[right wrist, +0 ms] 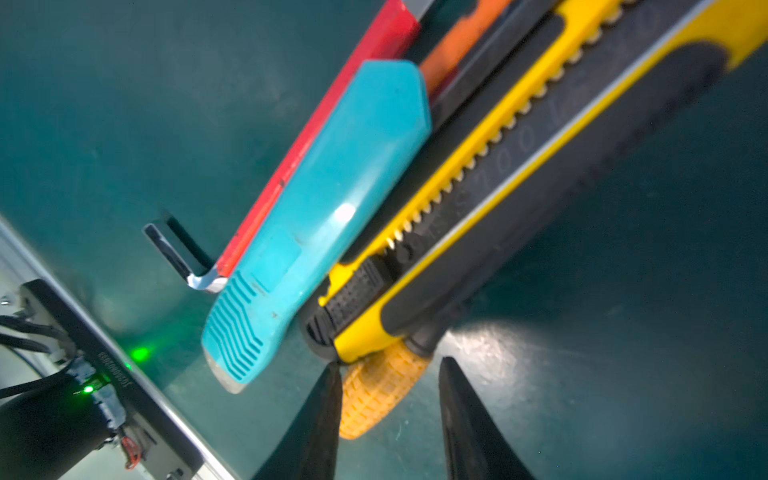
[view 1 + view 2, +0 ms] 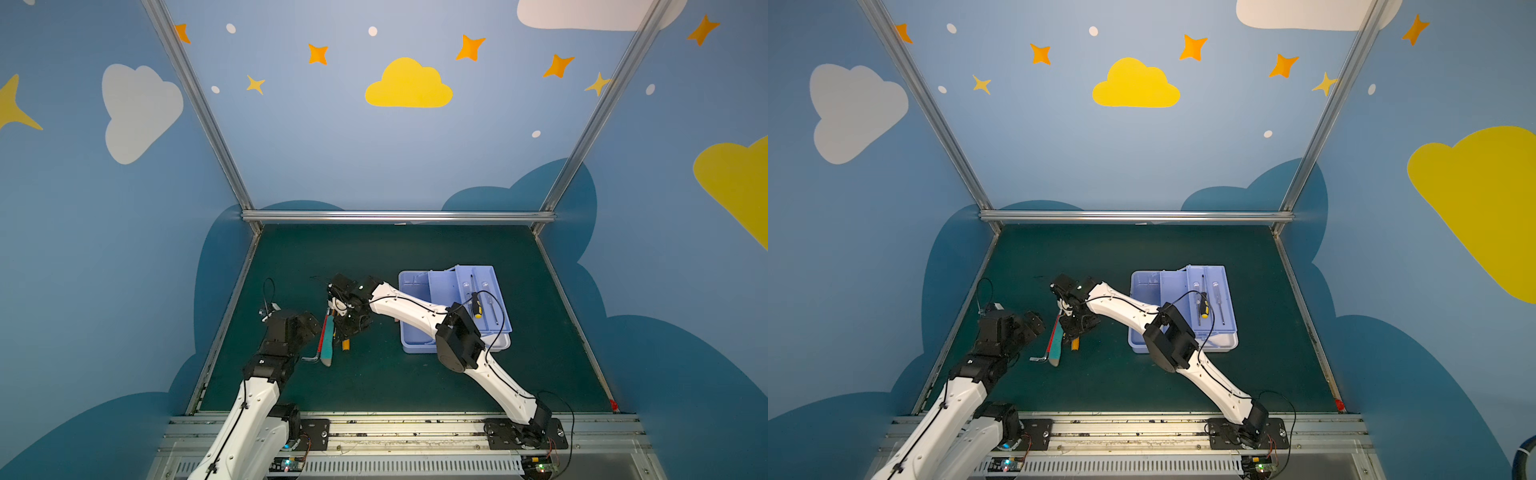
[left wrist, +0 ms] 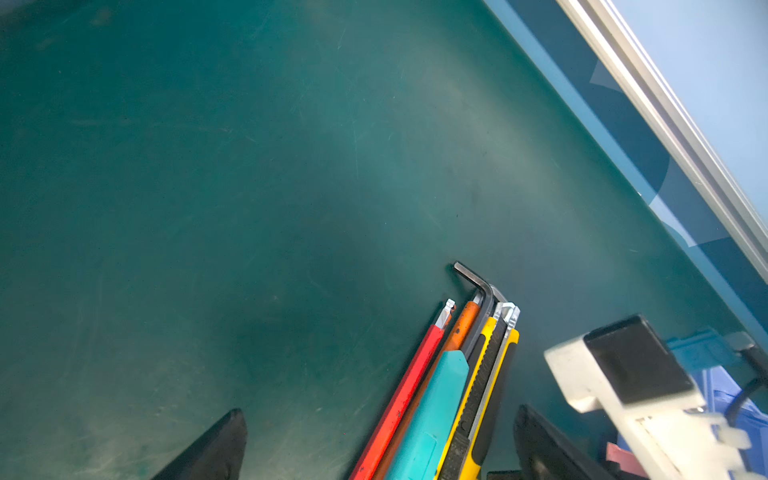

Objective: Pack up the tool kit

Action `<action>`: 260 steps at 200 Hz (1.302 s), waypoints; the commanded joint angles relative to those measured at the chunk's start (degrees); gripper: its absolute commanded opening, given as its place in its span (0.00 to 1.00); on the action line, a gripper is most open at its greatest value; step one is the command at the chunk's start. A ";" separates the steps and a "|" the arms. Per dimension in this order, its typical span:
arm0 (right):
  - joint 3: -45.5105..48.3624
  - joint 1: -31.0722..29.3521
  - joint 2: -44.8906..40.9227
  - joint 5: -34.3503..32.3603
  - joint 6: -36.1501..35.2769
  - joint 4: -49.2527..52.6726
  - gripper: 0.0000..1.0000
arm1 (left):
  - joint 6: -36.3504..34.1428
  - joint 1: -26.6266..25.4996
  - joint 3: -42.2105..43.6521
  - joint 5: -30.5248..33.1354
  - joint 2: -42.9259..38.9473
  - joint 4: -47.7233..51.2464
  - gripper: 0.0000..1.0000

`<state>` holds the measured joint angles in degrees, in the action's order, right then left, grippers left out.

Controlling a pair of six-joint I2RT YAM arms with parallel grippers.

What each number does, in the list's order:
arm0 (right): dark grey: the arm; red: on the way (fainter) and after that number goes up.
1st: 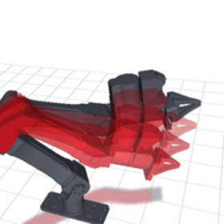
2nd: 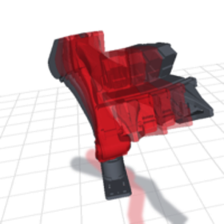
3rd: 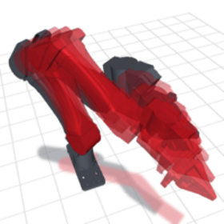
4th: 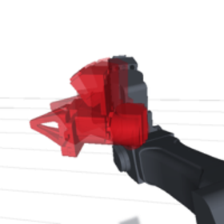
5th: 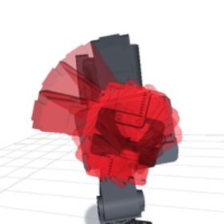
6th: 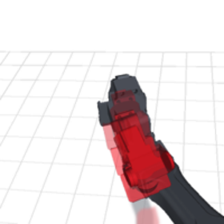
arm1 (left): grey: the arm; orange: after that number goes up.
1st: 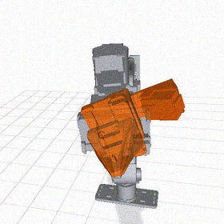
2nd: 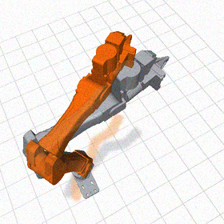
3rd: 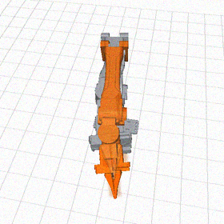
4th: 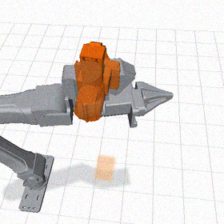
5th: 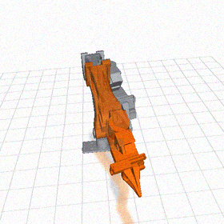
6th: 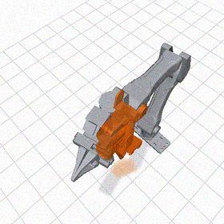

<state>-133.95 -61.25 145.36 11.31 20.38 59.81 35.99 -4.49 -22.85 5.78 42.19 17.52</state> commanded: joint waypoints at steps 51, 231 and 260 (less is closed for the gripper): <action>2.58 -0.42 -0.86 -1.82 0.21 2.67 0.41 | -0.83 0.20 0.47 0.54 -0.62 1.19 1.00; 9.50 5.86 -13.85 -6.30 -2.22 10.31 0.43 | -0.13 0.26 1.15 -0.44 -0.94 0.45 1.00; 9.45 5.97 -14.78 -4.82 -0.26 7.69 0.47 | -0.05 0.23 1.40 -0.73 -0.38 -0.24 1.00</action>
<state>-124.51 -54.41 133.49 4.73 19.14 68.95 35.86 -4.49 -21.78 5.43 41.74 17.50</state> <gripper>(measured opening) 0.453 0.995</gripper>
